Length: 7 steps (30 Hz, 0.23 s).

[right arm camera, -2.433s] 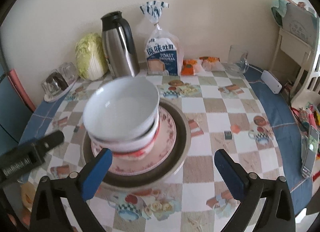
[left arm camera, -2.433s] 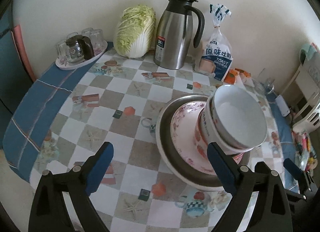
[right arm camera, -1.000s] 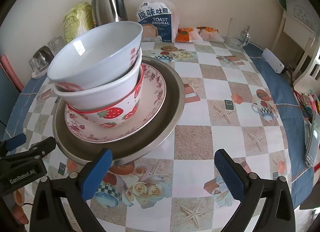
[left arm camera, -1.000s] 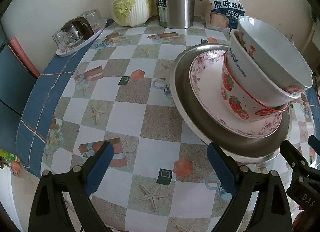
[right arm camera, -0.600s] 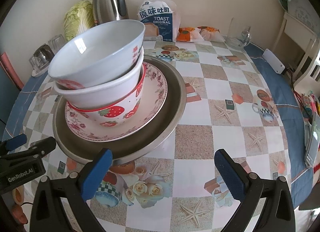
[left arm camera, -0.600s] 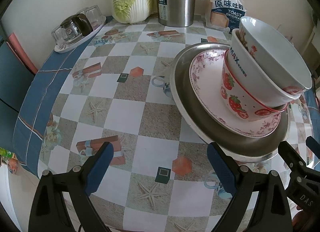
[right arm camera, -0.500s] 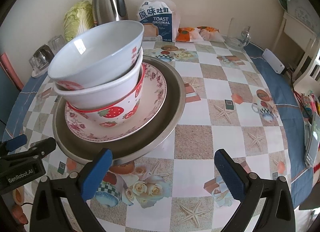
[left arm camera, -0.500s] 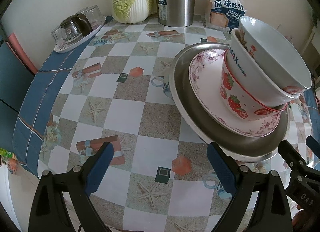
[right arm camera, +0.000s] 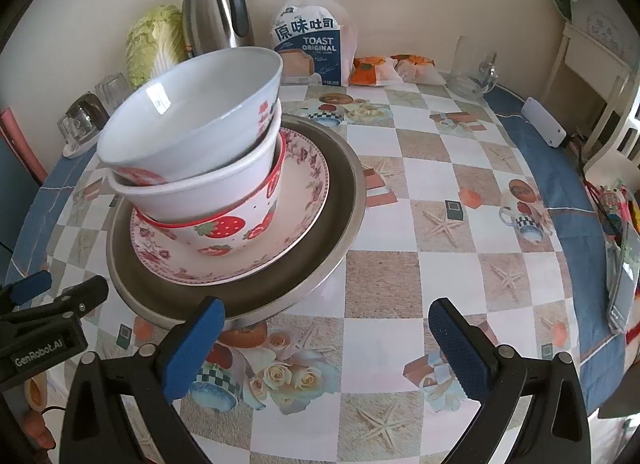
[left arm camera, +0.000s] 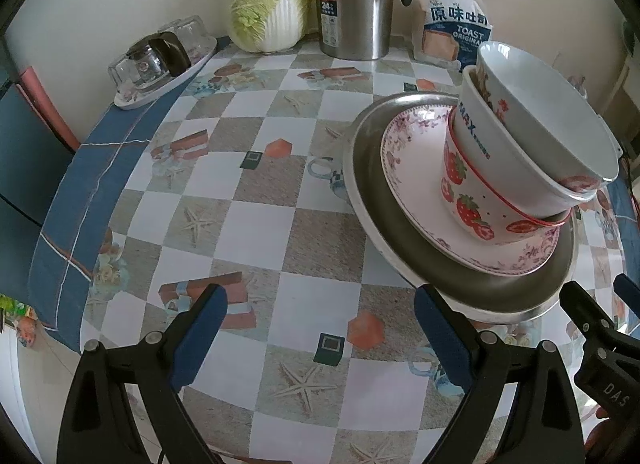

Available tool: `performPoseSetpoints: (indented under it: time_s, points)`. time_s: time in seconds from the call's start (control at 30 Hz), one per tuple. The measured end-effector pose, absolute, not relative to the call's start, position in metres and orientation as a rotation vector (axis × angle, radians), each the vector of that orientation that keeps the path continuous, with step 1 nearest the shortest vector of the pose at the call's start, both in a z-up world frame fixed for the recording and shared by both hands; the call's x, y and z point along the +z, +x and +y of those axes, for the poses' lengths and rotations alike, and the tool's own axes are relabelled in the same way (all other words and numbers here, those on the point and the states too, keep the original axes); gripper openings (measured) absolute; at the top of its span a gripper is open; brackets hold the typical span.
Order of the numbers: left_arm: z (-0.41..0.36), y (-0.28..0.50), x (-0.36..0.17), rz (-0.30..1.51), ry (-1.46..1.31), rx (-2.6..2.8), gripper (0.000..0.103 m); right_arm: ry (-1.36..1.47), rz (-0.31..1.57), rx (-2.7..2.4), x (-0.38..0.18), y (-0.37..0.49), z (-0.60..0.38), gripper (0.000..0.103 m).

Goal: Organize plates and bowls

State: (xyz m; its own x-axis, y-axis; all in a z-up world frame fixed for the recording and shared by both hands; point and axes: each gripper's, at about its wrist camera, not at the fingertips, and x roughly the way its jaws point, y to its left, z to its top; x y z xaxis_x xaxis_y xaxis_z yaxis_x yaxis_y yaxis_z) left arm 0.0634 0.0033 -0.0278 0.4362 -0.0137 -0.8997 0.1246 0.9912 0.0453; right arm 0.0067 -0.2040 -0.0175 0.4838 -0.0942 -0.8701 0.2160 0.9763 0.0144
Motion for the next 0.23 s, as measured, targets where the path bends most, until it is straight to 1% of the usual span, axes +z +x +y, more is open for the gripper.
performPoseSetpoints:
  time_s: [0.23]
  points:
    - [0.005, 0.0628, -0.0251, 1.098, 0.108, -0.082, 0.095, 0.13, 1.054, -0.19, -0.0177, 0.0066, -0.2039, 0.103]
